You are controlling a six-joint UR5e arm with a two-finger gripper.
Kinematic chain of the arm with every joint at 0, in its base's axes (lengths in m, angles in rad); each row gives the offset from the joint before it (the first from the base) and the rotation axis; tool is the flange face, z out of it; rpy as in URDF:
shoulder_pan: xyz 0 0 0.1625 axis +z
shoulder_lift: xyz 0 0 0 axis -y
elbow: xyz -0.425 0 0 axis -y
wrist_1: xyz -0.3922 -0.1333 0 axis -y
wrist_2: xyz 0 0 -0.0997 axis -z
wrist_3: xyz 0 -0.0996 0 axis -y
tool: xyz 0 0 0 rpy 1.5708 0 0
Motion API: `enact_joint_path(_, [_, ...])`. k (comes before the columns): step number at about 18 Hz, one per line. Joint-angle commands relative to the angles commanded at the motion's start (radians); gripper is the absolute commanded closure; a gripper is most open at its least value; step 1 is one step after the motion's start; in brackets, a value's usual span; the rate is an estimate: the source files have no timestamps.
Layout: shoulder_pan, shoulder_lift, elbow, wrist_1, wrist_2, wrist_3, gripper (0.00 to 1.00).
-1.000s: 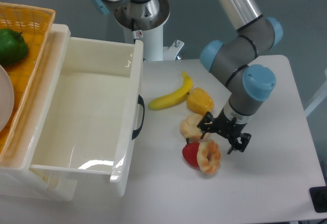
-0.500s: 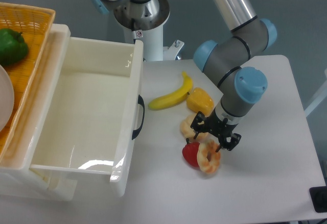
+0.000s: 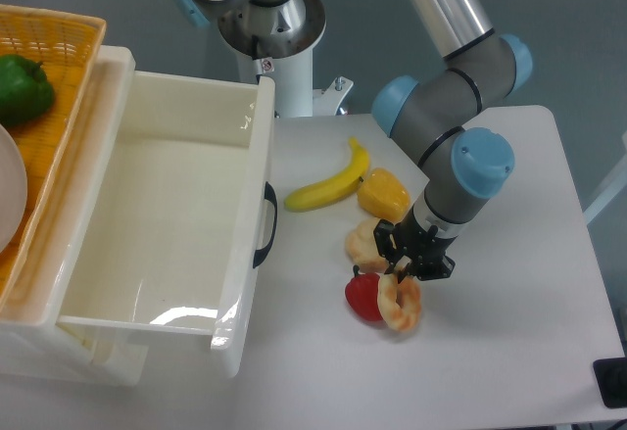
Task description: Pick up the donuts
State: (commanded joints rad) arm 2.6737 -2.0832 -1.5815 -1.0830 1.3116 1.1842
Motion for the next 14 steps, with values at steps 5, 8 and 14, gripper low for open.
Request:
enact_joint_path(5, [0.003, 0.003, 0.002, 0.0, 0.0, 0.0, 1.0])
enact_joint_path(8, [0.014, 0.015, 0.015, 0.0, 0.0, 0.0, 1.0])
enact_joint_path(14, [0.02, 0.005, 0.104, -0.003, 0.03, -0.006, 1.0])
